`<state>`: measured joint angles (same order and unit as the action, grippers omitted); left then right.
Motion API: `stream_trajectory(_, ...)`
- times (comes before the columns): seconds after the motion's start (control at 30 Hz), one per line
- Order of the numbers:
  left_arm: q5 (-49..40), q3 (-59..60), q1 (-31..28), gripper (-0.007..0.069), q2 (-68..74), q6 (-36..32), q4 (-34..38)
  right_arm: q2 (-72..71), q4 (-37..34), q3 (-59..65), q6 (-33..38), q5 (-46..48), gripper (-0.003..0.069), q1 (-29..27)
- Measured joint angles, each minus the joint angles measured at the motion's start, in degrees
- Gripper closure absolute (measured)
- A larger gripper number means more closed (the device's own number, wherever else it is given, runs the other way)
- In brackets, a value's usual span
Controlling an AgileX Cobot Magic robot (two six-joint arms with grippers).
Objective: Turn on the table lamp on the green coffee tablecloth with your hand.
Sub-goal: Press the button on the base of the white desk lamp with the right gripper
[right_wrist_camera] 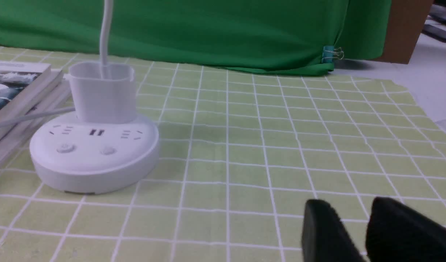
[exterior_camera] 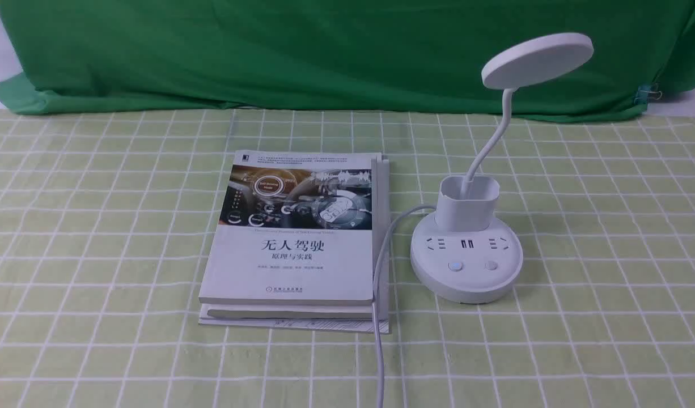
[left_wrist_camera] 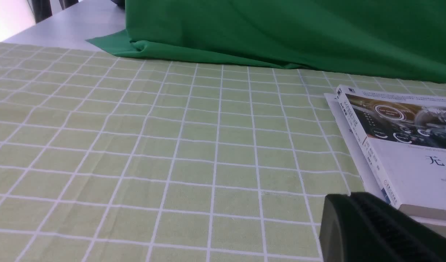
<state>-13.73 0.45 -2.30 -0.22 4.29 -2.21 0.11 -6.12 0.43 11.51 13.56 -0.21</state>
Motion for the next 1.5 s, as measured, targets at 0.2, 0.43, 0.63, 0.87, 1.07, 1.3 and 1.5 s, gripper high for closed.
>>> stream_trajectory(0.2, 0.0, 0.0, 0.0, 0.0622, 0.0, 0.0, 0.0, 0.0, 0.0, 0.0, 0.1, -0.1, 0.0417, 0.0)
stream_trajectory(0.43, 0.0, 0.0, 0.0, 0.0622, 0.0, 0.0, 0.0, 0.0, 0.0, 0.0, 0.0, -0.1, 0.0417, 0.0)
stream_trajectory(0.63, 0.0, 0.0, 0.0, 0.0622, 0.0, 0.0, 0.0, 0.0, 0.0, 0.0, -0.1, -0.4, 0.0417, 0.0)
stream_trajectory(0.87, 0.0, 0.0, 0.0, 0.0622, 0.0, 0.0, 0.0, 0.0, 0.0, 0.0, -3.9, -1.9, 0.0417, 0.0)
stream_trajectory(1.07, 0.0, 0.0, 0.0, 0.0622, 0.0, 0.0, 0.0, 0.0, 0.0, 0.0, -23.8, -9.8, 0.0417, 0.0)
stream_trajectory(1.3, 0.0, 0.0, 0.0, 0.0622, 0.0, 0.0, 0.0, 0.0, -0.1, 0.0, -34.9, -16.8, 0.0424, 0.0)
stream_trajectory(1.5, 0.0, 0.0, 0.0, 0.0622, 0.0, 0.0, 0.0, 1.8, -0.2, -1.7, -34.9, -12.1, 0.0573, 0.5)
